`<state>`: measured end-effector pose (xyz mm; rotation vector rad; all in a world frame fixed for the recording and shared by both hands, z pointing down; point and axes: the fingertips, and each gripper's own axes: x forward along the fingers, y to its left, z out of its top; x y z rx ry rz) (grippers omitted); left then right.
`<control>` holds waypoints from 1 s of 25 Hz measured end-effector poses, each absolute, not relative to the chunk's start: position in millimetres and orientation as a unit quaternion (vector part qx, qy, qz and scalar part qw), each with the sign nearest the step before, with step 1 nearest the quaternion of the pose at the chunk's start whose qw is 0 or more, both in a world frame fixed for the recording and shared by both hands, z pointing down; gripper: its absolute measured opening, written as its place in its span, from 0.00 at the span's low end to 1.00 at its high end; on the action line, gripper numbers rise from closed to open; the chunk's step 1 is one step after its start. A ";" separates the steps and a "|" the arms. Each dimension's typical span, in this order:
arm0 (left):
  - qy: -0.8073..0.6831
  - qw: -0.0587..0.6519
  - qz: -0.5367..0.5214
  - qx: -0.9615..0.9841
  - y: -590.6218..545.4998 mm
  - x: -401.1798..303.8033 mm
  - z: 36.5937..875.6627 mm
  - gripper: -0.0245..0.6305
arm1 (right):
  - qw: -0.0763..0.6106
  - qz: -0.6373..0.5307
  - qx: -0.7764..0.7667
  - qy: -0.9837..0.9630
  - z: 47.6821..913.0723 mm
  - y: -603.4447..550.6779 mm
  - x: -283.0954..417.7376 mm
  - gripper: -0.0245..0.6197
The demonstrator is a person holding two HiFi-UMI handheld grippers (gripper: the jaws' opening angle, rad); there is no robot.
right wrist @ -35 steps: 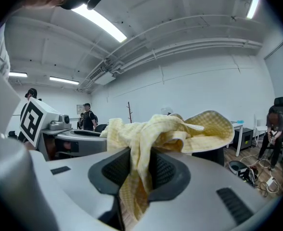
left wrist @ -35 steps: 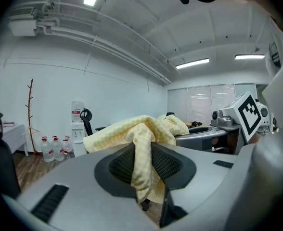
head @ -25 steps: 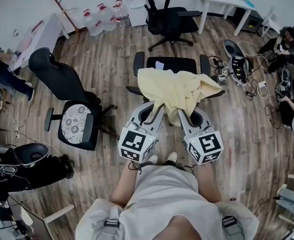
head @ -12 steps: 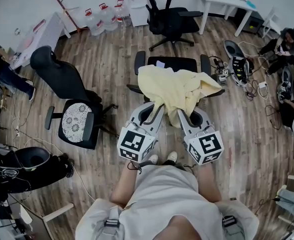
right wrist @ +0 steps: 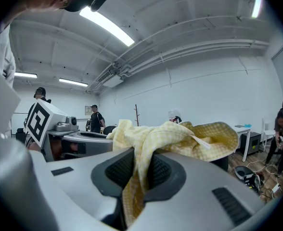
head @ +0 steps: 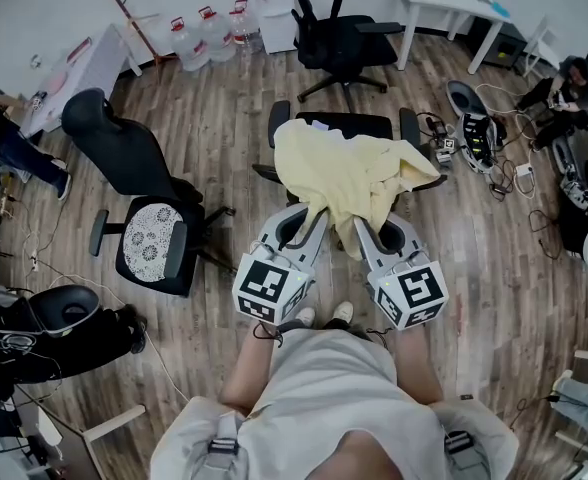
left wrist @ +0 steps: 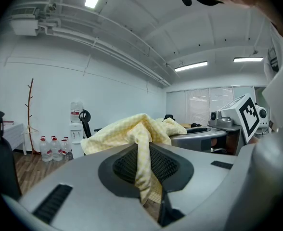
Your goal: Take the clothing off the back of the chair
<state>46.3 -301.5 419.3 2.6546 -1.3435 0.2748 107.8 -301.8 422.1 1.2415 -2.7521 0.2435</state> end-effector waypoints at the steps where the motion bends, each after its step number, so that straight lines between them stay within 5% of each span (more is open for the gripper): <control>1: -0.449 0.077 0.091 0.886 -300.3 46.9 418.9 0.13 | 0.056 0.080 0.409 -0.908 421.6 -300.8 108.4 0.12; 25: -0.469 0.077 0.088 0.875 -273.7 65.7 411.4 0.13 | 0.049 0.076 0.383 -0.919 411.6 -276.1 127.5 0.12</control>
